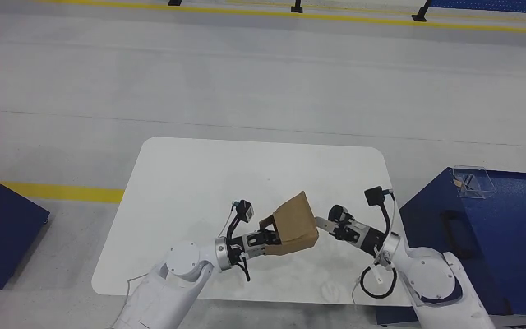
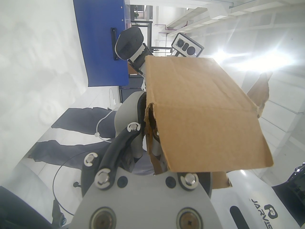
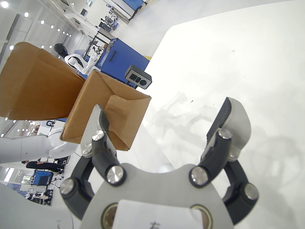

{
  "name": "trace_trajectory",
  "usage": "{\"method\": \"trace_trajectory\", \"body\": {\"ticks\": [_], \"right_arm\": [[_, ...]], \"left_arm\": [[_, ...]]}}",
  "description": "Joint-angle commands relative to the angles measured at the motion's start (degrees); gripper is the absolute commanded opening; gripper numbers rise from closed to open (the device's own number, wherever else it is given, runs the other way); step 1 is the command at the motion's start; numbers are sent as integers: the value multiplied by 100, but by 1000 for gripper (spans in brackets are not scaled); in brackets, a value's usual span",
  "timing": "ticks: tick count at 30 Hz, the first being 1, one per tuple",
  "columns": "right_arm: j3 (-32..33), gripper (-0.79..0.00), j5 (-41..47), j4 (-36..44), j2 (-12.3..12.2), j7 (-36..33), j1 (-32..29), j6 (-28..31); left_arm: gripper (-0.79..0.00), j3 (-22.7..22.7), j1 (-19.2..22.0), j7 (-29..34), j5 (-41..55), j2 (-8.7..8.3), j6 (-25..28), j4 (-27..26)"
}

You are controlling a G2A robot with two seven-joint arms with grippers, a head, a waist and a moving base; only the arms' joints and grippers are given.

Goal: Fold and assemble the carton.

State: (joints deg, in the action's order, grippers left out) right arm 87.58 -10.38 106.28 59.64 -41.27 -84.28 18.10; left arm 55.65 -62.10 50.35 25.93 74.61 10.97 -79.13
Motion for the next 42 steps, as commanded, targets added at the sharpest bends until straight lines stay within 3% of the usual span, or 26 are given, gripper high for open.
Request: {"method": "trace_trajectory", "body": {"ticks": [1, 42], "right_arm": [[12, 0, -31, 36, -6, -8, -17, -8], [-289, 0, -568, 25, -51, 60, 156, -438]], "left_arm": [[-785, 5, -7, 1, 3, -1, 3, -1], [-785, 105, -49, 87, 43, -21, 5, -12]]}}
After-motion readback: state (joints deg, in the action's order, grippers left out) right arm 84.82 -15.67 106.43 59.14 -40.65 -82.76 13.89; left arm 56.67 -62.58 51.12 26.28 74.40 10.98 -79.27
